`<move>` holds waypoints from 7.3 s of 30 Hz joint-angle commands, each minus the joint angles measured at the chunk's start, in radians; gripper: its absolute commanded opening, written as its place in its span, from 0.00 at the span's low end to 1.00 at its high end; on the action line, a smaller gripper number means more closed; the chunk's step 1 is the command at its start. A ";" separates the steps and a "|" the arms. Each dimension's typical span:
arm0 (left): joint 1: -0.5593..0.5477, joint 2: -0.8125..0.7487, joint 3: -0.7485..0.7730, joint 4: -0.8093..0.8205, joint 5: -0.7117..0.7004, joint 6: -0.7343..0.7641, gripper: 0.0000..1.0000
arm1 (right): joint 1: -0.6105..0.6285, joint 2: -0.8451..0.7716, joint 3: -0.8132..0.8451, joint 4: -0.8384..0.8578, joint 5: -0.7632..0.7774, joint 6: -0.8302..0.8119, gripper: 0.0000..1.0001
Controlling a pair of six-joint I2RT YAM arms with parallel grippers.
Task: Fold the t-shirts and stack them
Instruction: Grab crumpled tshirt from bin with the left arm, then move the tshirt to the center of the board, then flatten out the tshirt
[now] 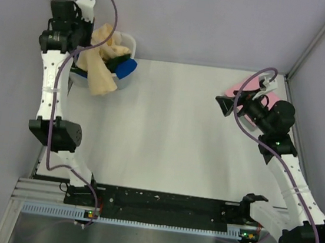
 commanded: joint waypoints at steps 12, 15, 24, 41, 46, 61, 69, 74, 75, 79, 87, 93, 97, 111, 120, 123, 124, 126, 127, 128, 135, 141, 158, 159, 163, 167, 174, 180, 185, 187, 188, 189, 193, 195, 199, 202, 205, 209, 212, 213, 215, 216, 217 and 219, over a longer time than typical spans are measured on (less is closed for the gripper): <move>-0.050 -0.337 0.522 -0.040 1.067 -0.326 0.00 | 0.010 0.055 0.102 0.118 -0.120 0.095 0.90; -0.084 -0.355 0.457 -0.082 1.147 -0.260 0.00 | 0.013 0.059 0.094 0.111 -0.128 0.097 0.90; -0.316 -0.378 -0.039 -0.132 0.885 0.044 0.00 | 0.214 0.111 0.135 -0.117 -0.108 -0.196 0.91; -0.290 -0.036 -0.389 -0.155 0.652 0.292 0.00 | 0.386 0.380 0.039 -0.292 0.291 -0.256 0.90; -0.290 -0.074 -0.432 -0.126 0.664 0.287 0.00 | 0.385 0.625 0.147 -0.264 0.417 -0.213 0.87; -0.290 -0.146 -0.445 -0.095 0.601 0.247 0.00 | 0.339 0.785 0.278 -0.413 0.433 -0.256 0.68; -0.290 -0.143 -0.431 -0.077 0.557 0.214 0.00 | 0.293 0.862 0.312 -0.499 0.429 -0.159 0.00; -0.284 -0.160 -0.338 -0.104 0.479 0.177 0.00 | 0.231 0.700 0.339 -0.502 0.494 -0.141 0.00; -0.282 -0.172 -0.309 -0.113 0.465 0.175 0.00 | 0.225 0.650 0.355 -0.504 0.507 -0.145 0.00; -0.281 -0.232 -0.272 -0.116 0.431 0.189 0.00 | 0.225 0.457 0.433 -0.510 0.533 -0.179 0.00; -0.282 -0.364 -0.227 -0.129 0.331 0.247 0.00 | 0.224 0.173 0.548 -0.516 0.444 -0.242 0.00; -0.282 -0.427 -0.161 -0.205 0.336 0.267 0.00 | 0.224 -0.022 0.548 -0.516 0.363 -0.242 0.00; -0.282 -0.461 -0.133 -0.277 0.370 0.278 0.00 | 0.224 -0.134 0.588 -0.525 0.291 -0.242 0.00; -0.284 -0.417 -0.293 -0.197 0.420 0.249 0.00 | 0.219 0.112 0.738 -0.525 0.524 -0.335 0.00; -0.333 0.071 -0.063 -0.129 0.342 0.204 0.31 | 0.026 0.783 1.086 -0.536 0.412 -0.190 0.00; -0.344 0.148 0.050 -0.139 0.308 0.215 0.76 | 0.007 0.976 1.307 -0.718 0.412 -0.124 0.67; -0.347 0.139 0.049 -0.138 0.331 0.227 0.95 | 0.007 1.004 1.326 -0.782 0.418 -0.122 0.89; -0.354 0.073 -0.032 -0.111 0.380 0.274 0.99 | 0.010 0.972 1.243 -0.806 0.441 -0.118 0.99; -0.365 0.023 -0.093 -0.095 0.400 0.311 0.99 | 0.010 0.942 1.175 -0.804 0.458 -0.112 0.99; -0.379 -0.026 -0.171 -0.081 0.408 0.356 0.99 | 0.012 0.899 1.106 -0.804 0.470 -0.106 0.99; -0.494 -0.194 -0.575 -0.144 0.385 0.578 0.99 | 0.122 0.574 0.604 -0.800 0.605 -0.058 0.99; -0.485 -0.189 -0.715 -0.150 0.385 0.577 0.97 | 0.379 0.345 0.236 -0.820 0.396 -0.206 0.82; -0.368 -0.254 -0.867 -0.058 0.425 0.520 0.94 | 0.768 0.567 0.017 -0.774 0.220 -0.931 0.74; -0.365 -0.254 -0.865 -0.060 0.423 0.514 0.94 | 0.771 0.596 0.029 -0.774 0.243 -0.923 0.73; -0.364 -0.263 -0.871 -0.078 0.431 0.525 0.93 | 0.774 0.659 0.042 -0.783 0.294 -0.905 0.29; -0.371 -0.260 -0.871 -0.089 0.472 0.535 0.91 | 0.777 0.577 0.082 -0.815 0.333 -0.891 0.00; -0.474 -0.245 -0.870 -0.045 0.494 0.600 0.93 | 0.660 0.150 0.224 -0.829 0.372 -0.879 0.00; -0.494 -0.161 -0.847 0.068 0.462 0.655 0.98 | 0.584 -0.046 0.283 -0.830 0.470 -0.941 0.00; -0.508 -0.062 -0.781 0.002 0.463 0.703 0.98 | 0.540 -0.063 0.359 -0.801 0.605 -0.891 0.00; -0.514 -0.044 -0.798 0.031 0.442 0.710 0.98 | 0.532 -0.068 0.391 -0.798 0.625 -0.888 0.00; -0.518 -0.035 -0.802 0.046 0.422 0.707 0.98 | 0.529 -0.074 0.402 -0.800 0.640 -0.889 0.00; -0.522 -0.019 -0.802 0.057 0.408 0.706 0.98 | 0.527 -0.073 0.418 -0.801 0.656 -0.889 0.00; -0.532 0.037 -0.793 0.115 0.344 0.654 0.96 | 0.495 -0.073 0.477 -0.798 0.717 -0.877 0.00; -0.534 0.057 -0.793 0.141 0.315 0.635 0.94 | 0.483 -0.076 0.500 -0.797 0.743 -0.871 0.00; -0.541 0.077 -0.792 0.175 0.269 0.612 0.86 | 0.469 -0.089 0.557 -0.798 0.762 -0.859 0.00; -0.541 0.065 -0.785 0.183 0.262 0.591 0.67 | 0.467 -0.086 0.586 -0.797 0.794 -0.865 0.00; -0.541 0.036 -0.778 0.160 0.331 0.582 0.40 | 0.463 -0.083 0.611 -0.798 0.821 -0.862 0.00; -0.540 0.018 -0.747 0.117 0.429 0.560 0.00 | 0.458 -0.074 0.631 -0.795 0.831 -0.856 0.00; -0.537 0.009 -0.692 0.034 0.483 0.555 0.00 | 0.438 -0.069 0.642 -0.794 0.844 -0.848 0.00; -0.535 -0.001 -0.681 0.014 0.489 0.555 0.00 | 0.431 -0.069 0.645 -0.792 0.843 -0.842 0.00; -0.532 -0.027 -0.670 0.005 0.488 0.536 0.00 | 0.415 -0.069 0.655 -0.788 0.847 -0.831 0.00; -0.525 -0.044 -0.658 -0.007 0.488 0.526 0.00 | 0.411 -0.071 0.663 -0.786 0.855 -0.827 0.00; -0.516 -0.059 -0.643 -0.023 0.489 0.517 0.00 | 0.409 -0.069 0.669 -0.786 0.864 -0.825 0.00; -0.493 -0.099 -0.608 -0.061 0.497 0.503 0.00 | 0.408 -0.073 0.688 -0.784 0.875 -0.823 0.00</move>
